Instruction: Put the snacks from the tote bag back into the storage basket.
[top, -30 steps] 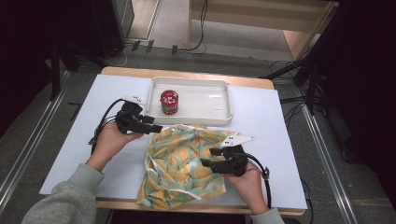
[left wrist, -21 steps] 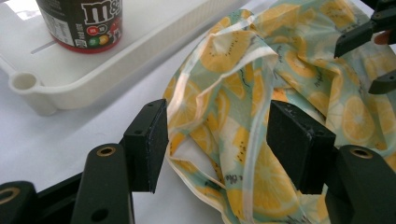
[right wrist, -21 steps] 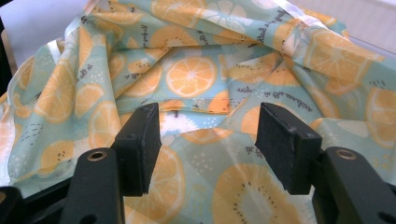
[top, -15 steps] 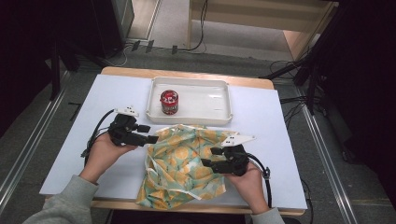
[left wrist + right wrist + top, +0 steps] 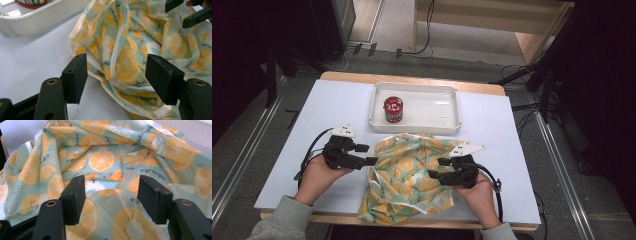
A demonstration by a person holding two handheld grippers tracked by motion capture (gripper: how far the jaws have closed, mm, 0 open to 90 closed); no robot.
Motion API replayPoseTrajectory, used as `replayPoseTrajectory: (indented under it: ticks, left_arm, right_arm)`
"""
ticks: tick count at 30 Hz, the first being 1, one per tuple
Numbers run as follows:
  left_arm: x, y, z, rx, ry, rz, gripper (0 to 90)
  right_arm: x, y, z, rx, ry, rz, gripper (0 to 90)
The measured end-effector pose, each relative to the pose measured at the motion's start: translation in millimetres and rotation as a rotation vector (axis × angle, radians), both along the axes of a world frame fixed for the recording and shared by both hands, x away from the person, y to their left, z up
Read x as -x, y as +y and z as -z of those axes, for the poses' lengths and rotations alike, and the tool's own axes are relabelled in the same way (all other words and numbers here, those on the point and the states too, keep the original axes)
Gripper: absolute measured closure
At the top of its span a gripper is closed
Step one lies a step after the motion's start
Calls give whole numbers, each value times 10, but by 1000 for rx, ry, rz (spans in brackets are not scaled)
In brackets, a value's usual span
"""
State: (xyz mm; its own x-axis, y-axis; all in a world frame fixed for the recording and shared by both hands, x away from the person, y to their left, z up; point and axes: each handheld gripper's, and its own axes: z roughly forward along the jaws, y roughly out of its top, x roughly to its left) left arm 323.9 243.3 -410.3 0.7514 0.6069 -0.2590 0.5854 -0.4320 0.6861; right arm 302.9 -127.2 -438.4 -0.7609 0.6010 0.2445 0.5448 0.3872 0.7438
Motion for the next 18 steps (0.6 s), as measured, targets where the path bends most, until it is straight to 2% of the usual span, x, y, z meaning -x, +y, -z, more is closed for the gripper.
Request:
replayPoseTrajectory:
  ticks: [10,12,18]
  left_arm:
    - [102,2,68,22,-35,-3,341]
    - [100,9,88,29,-29,-3,340]
    - [85,37,129,15,-25,-4,340]
  right_arm:
    - [-9,6,8,8,5,-2,400]
    - [-11,8,12,4,9,-5,400]
    - [-25,13,32,6,22,-9,399]
